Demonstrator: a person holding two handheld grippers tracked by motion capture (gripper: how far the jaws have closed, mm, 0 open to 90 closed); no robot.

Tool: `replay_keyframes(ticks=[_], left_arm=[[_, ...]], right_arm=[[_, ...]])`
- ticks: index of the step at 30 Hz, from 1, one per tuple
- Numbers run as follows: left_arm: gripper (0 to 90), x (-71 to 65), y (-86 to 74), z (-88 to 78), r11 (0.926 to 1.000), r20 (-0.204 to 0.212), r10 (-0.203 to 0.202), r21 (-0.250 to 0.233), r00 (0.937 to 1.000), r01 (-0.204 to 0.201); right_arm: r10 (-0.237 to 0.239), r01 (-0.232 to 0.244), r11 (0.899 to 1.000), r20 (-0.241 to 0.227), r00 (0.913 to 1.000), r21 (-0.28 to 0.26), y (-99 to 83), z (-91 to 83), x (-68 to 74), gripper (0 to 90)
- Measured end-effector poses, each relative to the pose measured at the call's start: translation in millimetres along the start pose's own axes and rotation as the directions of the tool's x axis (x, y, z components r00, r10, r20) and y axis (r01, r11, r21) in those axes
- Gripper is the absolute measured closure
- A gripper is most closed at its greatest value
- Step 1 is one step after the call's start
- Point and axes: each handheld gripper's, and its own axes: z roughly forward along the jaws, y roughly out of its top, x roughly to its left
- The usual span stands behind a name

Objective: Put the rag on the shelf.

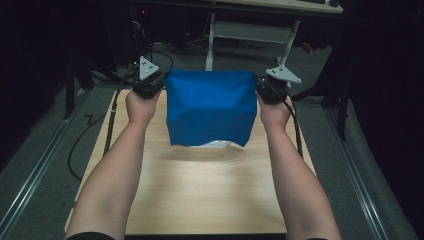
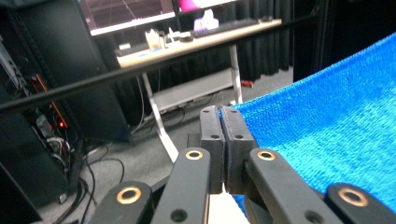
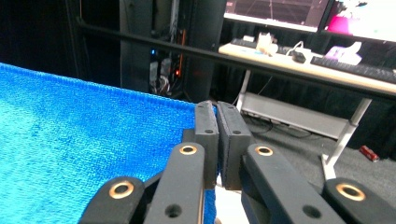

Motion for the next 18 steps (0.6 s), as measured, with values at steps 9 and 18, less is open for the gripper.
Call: replay_keyframes(ticks=[9,18], left_arm=[[89.1,-4.7,-41.6,8.9,0.9968,0.019,-0.032,0.074,0.9993,0.030],[89.1,-14.5,-59.9,12.2,0.9938,0.036,-0.046,0.103,0.9983,0.042]], right_arm=[[-0.026,0.028,0.997,-0.021,0.9994,0.075,-29.8,16.3,5.9,88.3],[-0.018,0.021,0.993,-0.026,0.9995,0.119,-56.2,19.5,4.0,88.3]])
